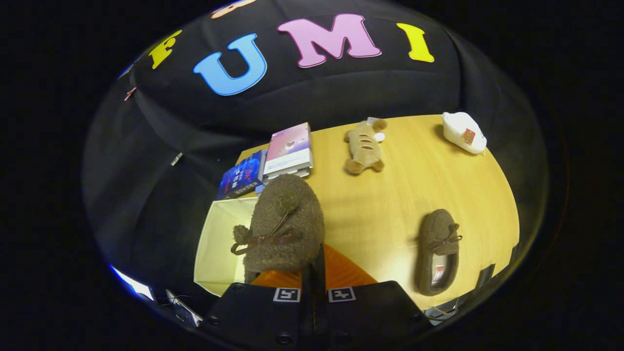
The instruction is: Open the storage box then place both shoes into the box .Put the left shoe in first, then the right shoe, with the right side of both shoes facing outward in a uniform manner.
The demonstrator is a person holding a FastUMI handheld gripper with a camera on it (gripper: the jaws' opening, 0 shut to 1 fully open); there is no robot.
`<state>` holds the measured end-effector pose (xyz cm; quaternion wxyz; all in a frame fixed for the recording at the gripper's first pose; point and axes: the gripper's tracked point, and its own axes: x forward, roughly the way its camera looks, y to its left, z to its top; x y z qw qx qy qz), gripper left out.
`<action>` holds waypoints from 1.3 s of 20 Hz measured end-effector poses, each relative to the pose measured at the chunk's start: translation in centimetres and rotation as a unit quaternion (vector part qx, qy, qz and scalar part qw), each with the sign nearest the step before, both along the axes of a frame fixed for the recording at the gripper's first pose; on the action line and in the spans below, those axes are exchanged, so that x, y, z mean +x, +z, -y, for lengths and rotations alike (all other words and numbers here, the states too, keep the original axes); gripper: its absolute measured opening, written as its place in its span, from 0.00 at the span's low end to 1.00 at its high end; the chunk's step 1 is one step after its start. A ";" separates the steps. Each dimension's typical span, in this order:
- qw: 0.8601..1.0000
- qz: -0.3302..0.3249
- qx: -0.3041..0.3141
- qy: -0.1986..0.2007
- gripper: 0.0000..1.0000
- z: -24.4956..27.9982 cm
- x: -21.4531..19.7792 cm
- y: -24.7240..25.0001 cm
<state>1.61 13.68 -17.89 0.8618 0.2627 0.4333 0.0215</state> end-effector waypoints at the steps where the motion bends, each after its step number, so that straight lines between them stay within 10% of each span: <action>1: 1.000 0.000 0.006 0.006 0.06 -1.6 0.5 0.6; 26: 0.984 -0.172 -0.002 0.036 0.08 -22.6 5.2 -10.3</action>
